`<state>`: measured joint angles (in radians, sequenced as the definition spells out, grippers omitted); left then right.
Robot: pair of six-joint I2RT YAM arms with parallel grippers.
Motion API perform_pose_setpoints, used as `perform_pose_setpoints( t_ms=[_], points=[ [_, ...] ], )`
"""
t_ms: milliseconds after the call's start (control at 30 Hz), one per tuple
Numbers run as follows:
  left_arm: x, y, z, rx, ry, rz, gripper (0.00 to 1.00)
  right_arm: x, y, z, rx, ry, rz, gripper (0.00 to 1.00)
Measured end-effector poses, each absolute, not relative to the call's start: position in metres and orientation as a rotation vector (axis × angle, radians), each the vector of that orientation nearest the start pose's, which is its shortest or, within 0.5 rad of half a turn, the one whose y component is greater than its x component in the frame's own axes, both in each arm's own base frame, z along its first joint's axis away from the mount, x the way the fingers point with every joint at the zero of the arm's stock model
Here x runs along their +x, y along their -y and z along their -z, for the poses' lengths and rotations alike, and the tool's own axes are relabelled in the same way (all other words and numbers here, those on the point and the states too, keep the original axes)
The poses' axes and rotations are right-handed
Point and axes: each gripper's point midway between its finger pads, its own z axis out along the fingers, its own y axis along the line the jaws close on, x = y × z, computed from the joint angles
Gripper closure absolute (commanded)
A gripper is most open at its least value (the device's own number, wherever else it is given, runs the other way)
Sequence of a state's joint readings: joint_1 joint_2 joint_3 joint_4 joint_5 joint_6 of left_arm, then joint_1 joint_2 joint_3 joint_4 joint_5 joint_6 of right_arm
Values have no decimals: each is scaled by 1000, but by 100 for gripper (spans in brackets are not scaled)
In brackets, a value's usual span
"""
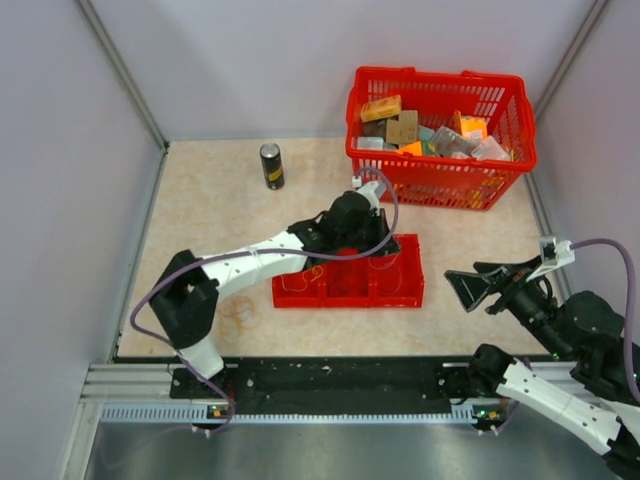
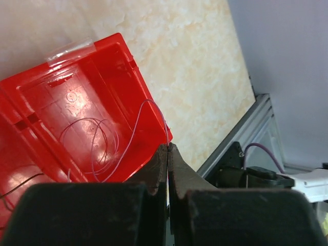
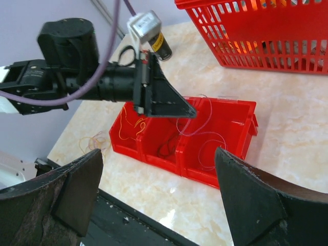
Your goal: Untangle the cables
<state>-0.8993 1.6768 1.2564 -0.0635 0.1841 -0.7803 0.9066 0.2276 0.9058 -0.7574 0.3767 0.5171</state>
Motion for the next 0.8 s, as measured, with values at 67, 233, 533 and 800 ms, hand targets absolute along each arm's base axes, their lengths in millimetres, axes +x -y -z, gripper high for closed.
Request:
perform_pose_setpoints(
  t_ms=[67, 233, 533, 800],
  points=[
    [258, 437, -178, 290, -2307, 1124, 100, 132, -95, -318, -29, -1700, -771, 12],
    [264, 469, -137, 360, -2443, 1006, 74, 132, -95, -316, -27, -1708, -770, 12],
    [257, 422, -131, 384, -2516, 785, 18, 132, -95, -315, -19, -1713, -775, 12],
    [232, 327, -226, 296, -2295, 795, 21, 140, -109, -306, -50, -1775, -743, 12]
  ],
)
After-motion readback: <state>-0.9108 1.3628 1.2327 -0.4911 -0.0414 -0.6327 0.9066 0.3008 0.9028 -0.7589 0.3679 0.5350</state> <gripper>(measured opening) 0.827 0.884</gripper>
